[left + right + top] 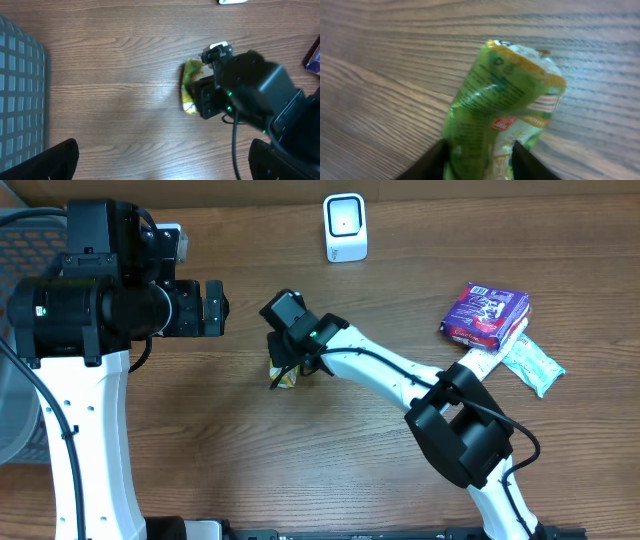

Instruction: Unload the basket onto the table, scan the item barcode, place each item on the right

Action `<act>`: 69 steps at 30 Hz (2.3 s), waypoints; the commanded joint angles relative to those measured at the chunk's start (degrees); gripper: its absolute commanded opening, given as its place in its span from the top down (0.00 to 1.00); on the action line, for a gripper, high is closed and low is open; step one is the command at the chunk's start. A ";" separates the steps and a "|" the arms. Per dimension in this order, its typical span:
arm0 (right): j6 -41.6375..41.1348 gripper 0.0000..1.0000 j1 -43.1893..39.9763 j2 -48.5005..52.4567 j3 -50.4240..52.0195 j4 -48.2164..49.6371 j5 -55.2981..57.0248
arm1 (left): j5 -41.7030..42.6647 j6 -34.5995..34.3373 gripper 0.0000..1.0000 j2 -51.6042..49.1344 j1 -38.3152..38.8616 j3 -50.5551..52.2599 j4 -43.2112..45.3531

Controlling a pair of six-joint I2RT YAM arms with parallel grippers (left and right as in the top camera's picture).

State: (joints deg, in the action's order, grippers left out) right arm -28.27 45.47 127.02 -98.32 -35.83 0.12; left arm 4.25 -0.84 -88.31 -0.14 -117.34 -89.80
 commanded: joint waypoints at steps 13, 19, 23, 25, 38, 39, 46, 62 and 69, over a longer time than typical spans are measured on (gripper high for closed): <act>4.37 0.96 -14.16 0.28 -0.76 -9.25 -30.01 | -0.20 1.27 0.01 -0.52 -0.15 -0.39 0.07; 16.72 0.96 -16.74 0.02 -0.76 -10.25 -53.94 | -0.20 1.27 0.00 -0.52 -0.20 -0.39 0.07; 24.15 0.96 -18.23 0.02 -0.70 -15.30 -60.22 | -0.22 1.27 0.00 -0.52 -0.20 -0.39 0.07; 26.97 0.96 -18.64 0.09 -0.20 -17.18 -60.17 | -0.20 1.27 0.01 -0.52 -0.20 -0.39 0.07; 25.62 0.96 -21.07 0.42 3.54 -15.17 -89.00 | -0.22 1.27 0.00 -0.52 -0.20 -0.39 0.07; 25.11 0.96 -21.53 0.42 3.54 -15.17 -88.96 | -0.22 1.27 0.00 -0.52 -0.20 -0.39 0.07; 25.03 0.96 -24.94 0.42 3.54 -15.30 -88.94 | -0.20 1.29 0.01 -0.52 -0.20 -0.39 0.07; 16.24 0.96 -20.59 0.42 3.56 -15.02 -48.83 | -0.20 1.27 0.00 -0.52 -0.20 -0.39 0.07; 14.29 0.69 -19.98 0.42 3.54 -15.15 -42.62 | -0.22 1.29 0.01 -0.52 -0.20 -0.39 0.07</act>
State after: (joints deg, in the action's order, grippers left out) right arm -12.91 26.41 127.92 -94.48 -51.09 -46.17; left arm 4.25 -0.84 -88.31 -0.14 -117.34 -89.82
